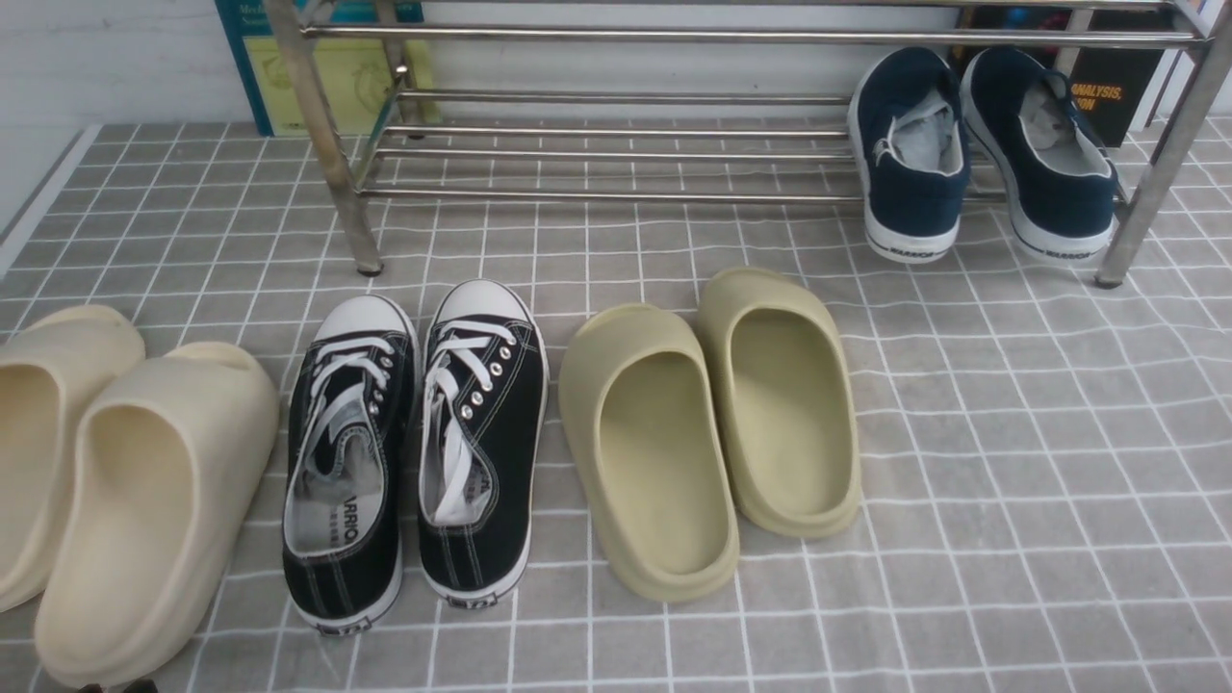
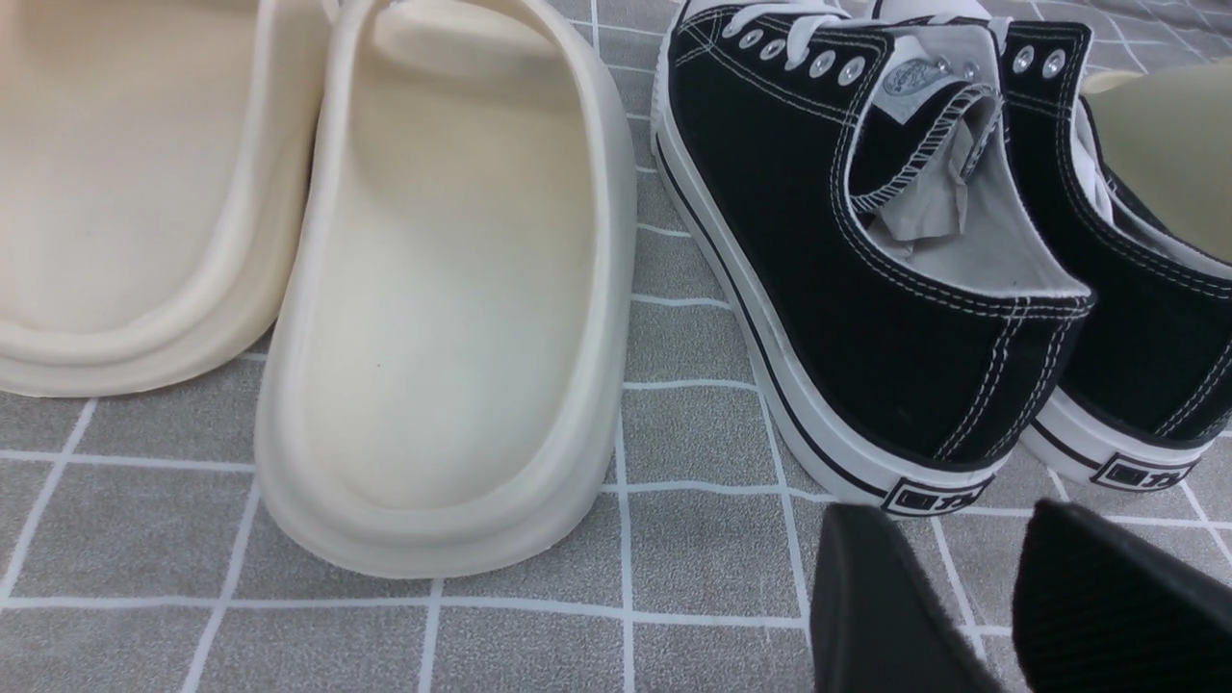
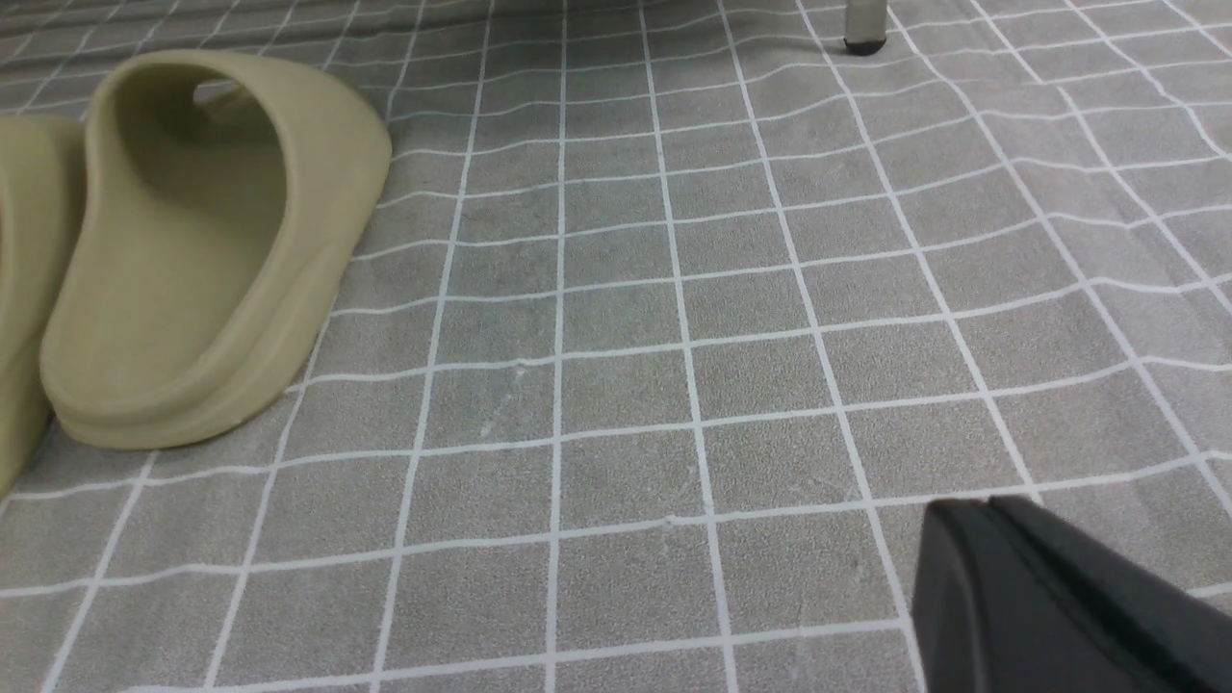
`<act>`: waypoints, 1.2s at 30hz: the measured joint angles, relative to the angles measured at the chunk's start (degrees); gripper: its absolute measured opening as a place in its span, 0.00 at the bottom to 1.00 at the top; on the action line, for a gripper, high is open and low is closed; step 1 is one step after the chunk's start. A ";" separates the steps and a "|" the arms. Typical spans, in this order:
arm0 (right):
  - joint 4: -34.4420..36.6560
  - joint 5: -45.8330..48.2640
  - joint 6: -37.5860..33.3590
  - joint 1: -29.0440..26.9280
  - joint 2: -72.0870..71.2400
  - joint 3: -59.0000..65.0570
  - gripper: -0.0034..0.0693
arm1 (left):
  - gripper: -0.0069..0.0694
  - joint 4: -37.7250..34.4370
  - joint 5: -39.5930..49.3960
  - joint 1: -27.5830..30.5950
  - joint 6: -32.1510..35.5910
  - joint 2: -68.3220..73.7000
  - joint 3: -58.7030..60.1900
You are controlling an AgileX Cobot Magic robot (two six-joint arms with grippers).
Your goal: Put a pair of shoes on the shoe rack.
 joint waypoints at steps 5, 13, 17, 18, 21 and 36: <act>0.00 0.00 -0.35 0.00 0.00 0.00 0.04 | 0.40 0.00 0.00 0.00 0.00 0.00 0.00; 0.00 0.00 -0.35 0.00 0.00 0.00 0.05 | 0.40 0.00 0.00 0.00 0.00 0.00 0.00; 0.00 0.00 -0.35 0.00 0.00 0.00 0.05 | 0.40 0.00 0.00 0.00 0.00 0.00 0.00; 0.00 0.00 -0.35 0.00 0.00 0.00 0.05 | 0.40 0.00 0.00 0.00 0.00 0.00 0.00; 0.00 0.00 -0.35 0.00 0.00 0.00 0.06 | 0.40 0.00 0.00 0.00 0.00 0.00 0.00; 0.00 0.00 -0.35 0.00 0.00 0.00 0.07 | 0.40 0.00 0.00 0.00 0.00 0.00 0.00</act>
